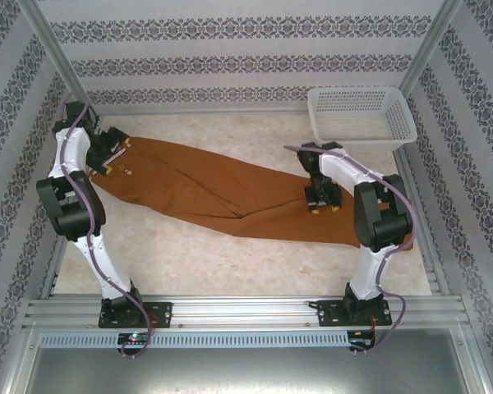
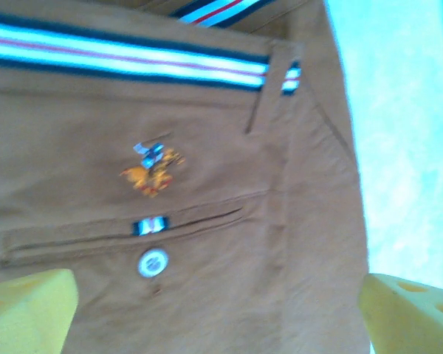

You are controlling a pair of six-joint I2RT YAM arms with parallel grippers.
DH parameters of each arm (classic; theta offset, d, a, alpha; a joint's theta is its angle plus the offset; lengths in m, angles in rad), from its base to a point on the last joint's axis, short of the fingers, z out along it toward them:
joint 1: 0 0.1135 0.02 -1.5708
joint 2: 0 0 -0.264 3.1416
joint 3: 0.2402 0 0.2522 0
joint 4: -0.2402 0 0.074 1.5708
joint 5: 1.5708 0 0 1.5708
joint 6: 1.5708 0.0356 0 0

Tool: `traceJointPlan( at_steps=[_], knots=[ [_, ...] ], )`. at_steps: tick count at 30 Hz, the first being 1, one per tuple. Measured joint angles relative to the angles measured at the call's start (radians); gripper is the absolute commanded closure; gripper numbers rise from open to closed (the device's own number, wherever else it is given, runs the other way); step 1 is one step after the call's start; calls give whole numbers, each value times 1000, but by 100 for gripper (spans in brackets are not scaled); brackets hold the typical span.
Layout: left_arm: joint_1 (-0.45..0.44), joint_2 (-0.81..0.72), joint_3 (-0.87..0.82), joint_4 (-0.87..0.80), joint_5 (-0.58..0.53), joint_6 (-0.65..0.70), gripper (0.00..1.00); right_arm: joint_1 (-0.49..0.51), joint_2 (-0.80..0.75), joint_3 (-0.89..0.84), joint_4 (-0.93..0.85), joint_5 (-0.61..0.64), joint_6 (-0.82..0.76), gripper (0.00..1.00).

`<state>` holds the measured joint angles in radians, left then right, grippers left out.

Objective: Roll up the long pants

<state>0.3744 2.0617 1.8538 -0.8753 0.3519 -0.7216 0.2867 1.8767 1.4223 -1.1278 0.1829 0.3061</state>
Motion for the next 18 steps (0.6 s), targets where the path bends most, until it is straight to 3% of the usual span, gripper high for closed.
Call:
traceJointPlan(
  at_steps=[6, 12, 15, 18],
  knots=[
    [0, 77, 105, -2, 45, 0, 0, 103, 58, 500, 6, -244, -51, 25],
    [0, 156, 221, -9, 80, -2, 0, 190, 389, 1013, -16, -494, -90, 26],
    [0, 196, 257, -9, 92, -10, 0, 237, 541, 1102, -14, -607, -95, 27],
    [0, 225, 263, -10, 105, -20, 0, 281, 612, 1044, 33, -719, -75, 27]
  ],
)
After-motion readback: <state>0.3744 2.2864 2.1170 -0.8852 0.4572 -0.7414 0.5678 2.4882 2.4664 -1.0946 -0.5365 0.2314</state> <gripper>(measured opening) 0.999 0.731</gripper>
